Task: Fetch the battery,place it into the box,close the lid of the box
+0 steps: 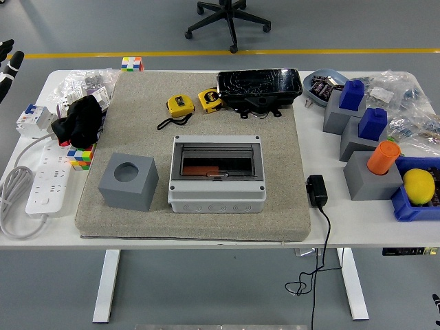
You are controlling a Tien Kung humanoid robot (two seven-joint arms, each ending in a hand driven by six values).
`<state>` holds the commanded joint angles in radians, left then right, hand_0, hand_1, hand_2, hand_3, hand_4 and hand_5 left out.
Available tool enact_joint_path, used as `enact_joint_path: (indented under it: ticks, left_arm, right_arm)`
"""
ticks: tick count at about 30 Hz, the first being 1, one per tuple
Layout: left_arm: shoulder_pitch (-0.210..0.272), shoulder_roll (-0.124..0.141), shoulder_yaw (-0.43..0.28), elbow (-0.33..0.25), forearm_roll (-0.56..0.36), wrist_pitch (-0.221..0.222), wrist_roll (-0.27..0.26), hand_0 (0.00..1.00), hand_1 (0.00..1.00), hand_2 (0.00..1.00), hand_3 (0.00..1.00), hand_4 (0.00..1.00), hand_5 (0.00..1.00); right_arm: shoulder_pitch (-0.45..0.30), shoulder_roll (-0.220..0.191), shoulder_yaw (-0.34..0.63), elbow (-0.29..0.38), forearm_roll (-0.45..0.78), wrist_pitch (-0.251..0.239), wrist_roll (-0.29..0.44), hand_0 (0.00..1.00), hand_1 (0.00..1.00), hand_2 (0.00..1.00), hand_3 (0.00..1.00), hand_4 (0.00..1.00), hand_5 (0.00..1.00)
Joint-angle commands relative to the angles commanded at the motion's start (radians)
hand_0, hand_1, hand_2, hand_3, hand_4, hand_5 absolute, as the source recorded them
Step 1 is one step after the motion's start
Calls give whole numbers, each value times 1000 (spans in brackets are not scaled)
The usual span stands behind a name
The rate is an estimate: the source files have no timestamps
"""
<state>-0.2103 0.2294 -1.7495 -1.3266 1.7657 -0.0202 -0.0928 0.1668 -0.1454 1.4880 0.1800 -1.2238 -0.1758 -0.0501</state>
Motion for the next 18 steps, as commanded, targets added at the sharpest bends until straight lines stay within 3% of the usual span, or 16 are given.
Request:
enact_joint_path:
  ticks: [3, 18]
  left_arm:
    - [19, -12, -7, 15, 101, -14, -5, 980, 987, 942, 911, 998, 998]
    - [42, -29, -10, 21, 87, -14, -9, 998, 965, 908, 895, 998, 998]
  right_arm:
    - [1, 2, 6, 0, -3, 0, 0, 789, 745, 745, 794, 998, 998]
    - [-11, 1, 24, 0, -12, -1, -2, 789, 746, 745, 794, 998, 998]
